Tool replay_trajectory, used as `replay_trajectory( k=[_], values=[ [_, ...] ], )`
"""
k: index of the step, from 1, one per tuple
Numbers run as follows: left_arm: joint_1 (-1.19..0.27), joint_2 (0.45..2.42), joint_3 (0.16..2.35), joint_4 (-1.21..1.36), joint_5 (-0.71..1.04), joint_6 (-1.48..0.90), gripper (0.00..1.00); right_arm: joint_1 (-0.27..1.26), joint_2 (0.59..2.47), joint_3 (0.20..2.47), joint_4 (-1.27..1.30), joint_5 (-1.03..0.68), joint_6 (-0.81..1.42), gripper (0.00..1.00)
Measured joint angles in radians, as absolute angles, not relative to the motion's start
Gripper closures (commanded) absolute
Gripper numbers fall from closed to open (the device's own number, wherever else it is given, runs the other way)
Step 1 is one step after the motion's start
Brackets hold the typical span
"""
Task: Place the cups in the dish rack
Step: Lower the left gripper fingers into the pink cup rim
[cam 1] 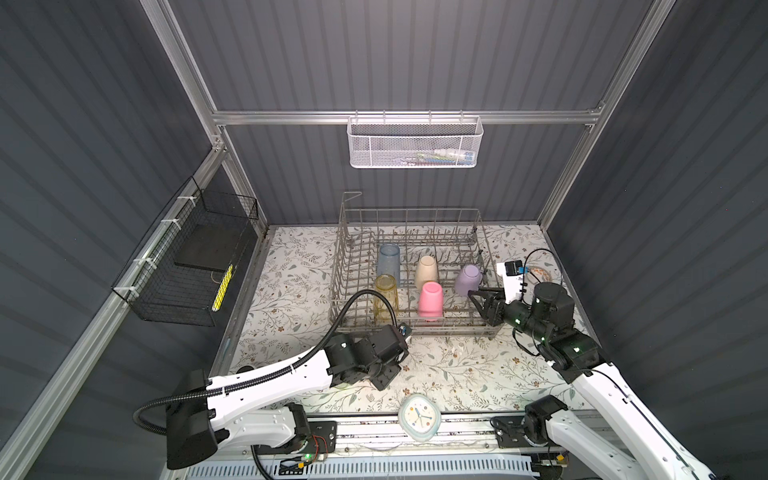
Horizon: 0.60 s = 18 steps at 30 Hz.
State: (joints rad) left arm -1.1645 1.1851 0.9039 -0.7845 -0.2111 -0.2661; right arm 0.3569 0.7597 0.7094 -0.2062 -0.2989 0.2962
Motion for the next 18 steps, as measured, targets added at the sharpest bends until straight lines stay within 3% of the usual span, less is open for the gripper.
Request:
replay_trajectory(
  k=[18],
  values=[
    [-1.164,1.226,0.889,-0.767,-0.234,-0.343,0.53,0.357,0.741,0.699,-0.206,-0.298,0.296,0.56]
  ],
)
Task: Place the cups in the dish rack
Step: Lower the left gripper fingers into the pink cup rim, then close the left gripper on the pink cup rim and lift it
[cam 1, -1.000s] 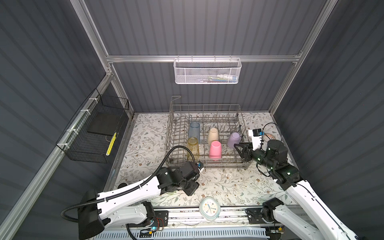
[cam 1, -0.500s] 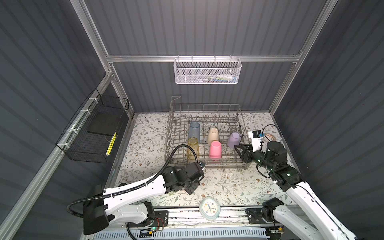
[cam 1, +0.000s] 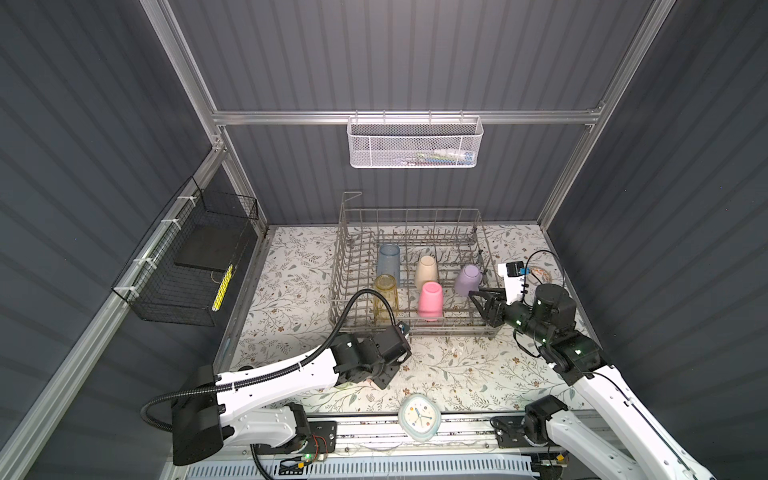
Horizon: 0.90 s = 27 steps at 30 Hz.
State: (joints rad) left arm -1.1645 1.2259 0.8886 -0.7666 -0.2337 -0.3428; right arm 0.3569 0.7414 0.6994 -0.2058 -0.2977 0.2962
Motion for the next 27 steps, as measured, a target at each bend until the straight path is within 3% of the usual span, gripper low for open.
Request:
replay_trajectory(
  k=[10,22,27],
  values=[
    [-1.164,1.254,0.867,-0.761,-0.237,-0.377,0.64,0.357,0.734,0.694,-0.206,-0.290,0.296,0.56],
    [-1.166,1.269,0.861,-0.739,-0.231,-0.388,0.90,0.357,0.733,0.693,-0.206,-0.287,0.299,0.56],
    [-1.170,1.269,0.861,-0.732,-0.208,-0.387,0.94,0.357,0.732,0.693,-0.206,-0.287,0.299,0.56]
  ],
)
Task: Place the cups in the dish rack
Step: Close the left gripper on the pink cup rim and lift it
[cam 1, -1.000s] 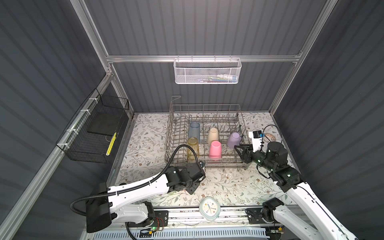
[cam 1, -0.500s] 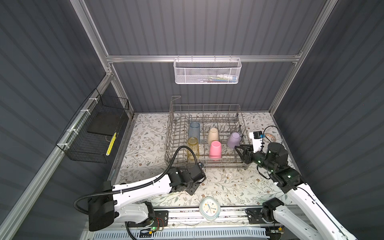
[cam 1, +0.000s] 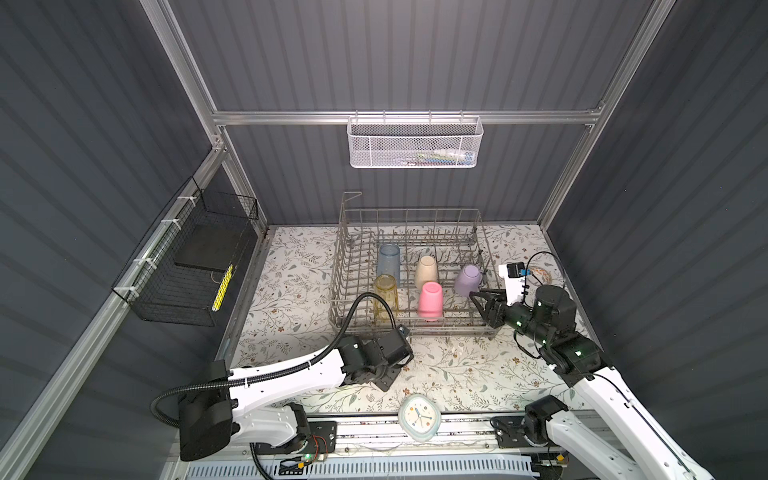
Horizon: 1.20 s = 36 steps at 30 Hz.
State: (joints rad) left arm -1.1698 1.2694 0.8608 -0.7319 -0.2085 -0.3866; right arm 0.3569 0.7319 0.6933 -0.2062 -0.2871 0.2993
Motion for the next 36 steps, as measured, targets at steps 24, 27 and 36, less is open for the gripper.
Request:
replay_trajectory(
  k=[24,27,36],
  values=[
    [-1.185,1.111,1.095,-0.881,-0.205,-0.376,1.00,0.357,0.722,0.693,-0.202,-0.297,0.316,0.56],
    [-1.185,1.079,1.126,-0.885,-0.214,-0.367,1.00,0.357,0.724,0.693,-0.192,-0.317,0.330,0.56],
    [-1.191,1.037,1.195,-0.884,-0.265,-0.316,1.00,0.350,0.734,0.699,-0.155,-0.414,0.387,0.54]
  ],
)
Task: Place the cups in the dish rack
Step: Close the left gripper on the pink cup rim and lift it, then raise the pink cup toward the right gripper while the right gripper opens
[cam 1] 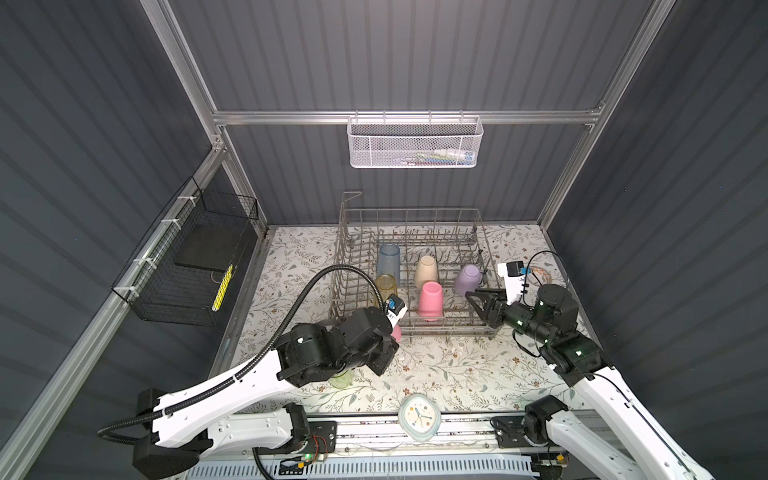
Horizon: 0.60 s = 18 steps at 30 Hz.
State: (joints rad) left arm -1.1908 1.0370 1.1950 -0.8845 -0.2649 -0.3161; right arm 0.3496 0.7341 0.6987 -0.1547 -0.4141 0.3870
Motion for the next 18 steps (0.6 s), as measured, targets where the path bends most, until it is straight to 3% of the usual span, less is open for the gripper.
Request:
replay_trajectory(
  k=[8,18],
  values=[
    [-1.190,0.989,1.189,-0.605,-0.284,-0.227,0.99,0.328,0.752,0.704,-0.059,-0.547,0.487,0.49],
    [-1.156,1.102,1.212,-0.399,-0.204,-0.151,0.99,0.305,0.734,0.703,0.038,-0.646,0.579,0.45]
  ],
)
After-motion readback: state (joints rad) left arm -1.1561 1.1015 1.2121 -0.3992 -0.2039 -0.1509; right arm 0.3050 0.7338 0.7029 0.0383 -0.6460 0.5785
